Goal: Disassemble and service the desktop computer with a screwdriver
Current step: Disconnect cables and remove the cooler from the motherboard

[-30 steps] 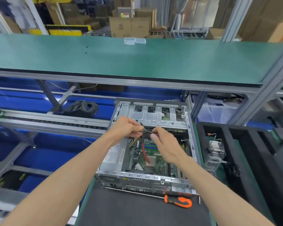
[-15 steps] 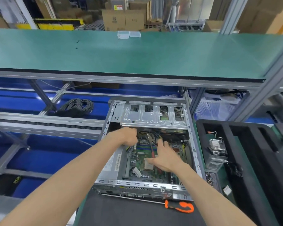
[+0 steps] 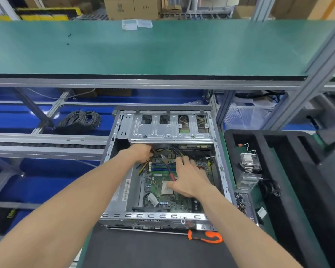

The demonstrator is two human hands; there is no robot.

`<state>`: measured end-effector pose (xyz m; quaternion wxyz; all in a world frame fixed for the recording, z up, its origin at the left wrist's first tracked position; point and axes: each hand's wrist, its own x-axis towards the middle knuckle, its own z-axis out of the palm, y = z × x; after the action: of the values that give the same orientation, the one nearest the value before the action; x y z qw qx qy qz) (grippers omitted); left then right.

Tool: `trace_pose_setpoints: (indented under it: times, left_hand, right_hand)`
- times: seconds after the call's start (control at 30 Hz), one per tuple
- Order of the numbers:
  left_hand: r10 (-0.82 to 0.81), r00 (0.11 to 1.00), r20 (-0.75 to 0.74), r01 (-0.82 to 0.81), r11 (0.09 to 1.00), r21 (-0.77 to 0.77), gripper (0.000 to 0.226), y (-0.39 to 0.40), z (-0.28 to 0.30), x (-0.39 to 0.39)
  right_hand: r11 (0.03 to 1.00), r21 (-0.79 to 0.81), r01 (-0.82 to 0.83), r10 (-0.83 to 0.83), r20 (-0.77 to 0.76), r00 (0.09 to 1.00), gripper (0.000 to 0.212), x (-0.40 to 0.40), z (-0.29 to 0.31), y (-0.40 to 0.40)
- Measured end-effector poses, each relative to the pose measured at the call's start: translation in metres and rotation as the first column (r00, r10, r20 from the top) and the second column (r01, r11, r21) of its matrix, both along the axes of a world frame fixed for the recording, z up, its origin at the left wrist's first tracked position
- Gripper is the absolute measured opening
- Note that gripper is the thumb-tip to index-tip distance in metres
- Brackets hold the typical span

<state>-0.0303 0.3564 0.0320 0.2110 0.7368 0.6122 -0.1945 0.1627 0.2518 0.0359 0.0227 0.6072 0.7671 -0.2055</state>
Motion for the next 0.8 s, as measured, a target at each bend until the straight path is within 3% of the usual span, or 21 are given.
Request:
trace_pose_setpoints:
  times: [0.37, 0.8]
  left_hand:
    - [0.004, 0.979, 0.203, -0.003, 1.000, -0.006, 0.038, -0.008, 0.010, -0.010]
    - [0.105, 0.949, 0.297, -0.087, 0.994, -0.072, 0.032, -0.002, -0.005, -0.015]
  right_hand:
    - [0.960, 0.254, -0.114, 0.083, 0.129, 0.988, 0.058, -0.003, 0.006, -0.002]
    - [0.933, 0.303, -0.194, 0.143, 0.181, 0.973, 0.046, -0.017, 0.008, -0.003]
